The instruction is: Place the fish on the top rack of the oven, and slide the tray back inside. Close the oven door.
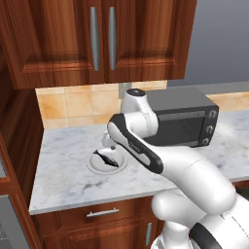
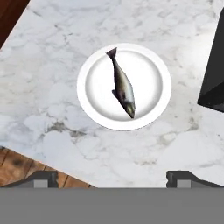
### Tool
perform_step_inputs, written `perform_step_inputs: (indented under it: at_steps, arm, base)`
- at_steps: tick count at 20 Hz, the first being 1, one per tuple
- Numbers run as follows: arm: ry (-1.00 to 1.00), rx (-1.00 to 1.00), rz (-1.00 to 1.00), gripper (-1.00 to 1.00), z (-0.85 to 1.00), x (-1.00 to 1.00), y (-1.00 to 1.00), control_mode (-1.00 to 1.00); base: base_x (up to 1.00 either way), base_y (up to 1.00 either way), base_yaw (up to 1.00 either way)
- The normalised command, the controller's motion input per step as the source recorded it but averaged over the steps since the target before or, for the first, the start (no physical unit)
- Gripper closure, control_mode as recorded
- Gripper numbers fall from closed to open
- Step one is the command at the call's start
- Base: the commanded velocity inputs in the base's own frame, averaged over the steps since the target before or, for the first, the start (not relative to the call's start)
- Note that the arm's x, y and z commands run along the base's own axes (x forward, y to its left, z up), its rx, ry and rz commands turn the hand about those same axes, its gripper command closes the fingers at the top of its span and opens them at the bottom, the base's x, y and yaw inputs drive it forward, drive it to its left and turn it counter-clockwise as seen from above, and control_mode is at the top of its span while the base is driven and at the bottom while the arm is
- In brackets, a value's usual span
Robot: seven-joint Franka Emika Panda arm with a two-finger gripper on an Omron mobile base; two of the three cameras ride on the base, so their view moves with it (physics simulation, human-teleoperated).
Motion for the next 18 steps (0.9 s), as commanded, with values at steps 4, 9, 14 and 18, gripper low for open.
perform_step_inputs:
  at_steps: [4, 9, 14, 18]
  arm:
    - [0.12, -0.03, 0.06, -1.00, -0.38, 0.24, 0.26, -1.00]
    - [0.06, -0.04, 0.02, -1.00, -0.46, 0.28, 0.03, -1.00]
    - [0.01, -0.02, 0.02, -1.00, -0.42, 0.42, 0.01, -1.00]
    - [0.00, -0.04, 0.01, -1.00, -0.46, 0.47, 0.13, -1.00]
  base:
    - [0.00, 0.00, 0.00]
    - [0.00, 0.00, 0.00]
    - [0.00, 0.00, 0.00]
    - [0.00, 0.00, 0.00]
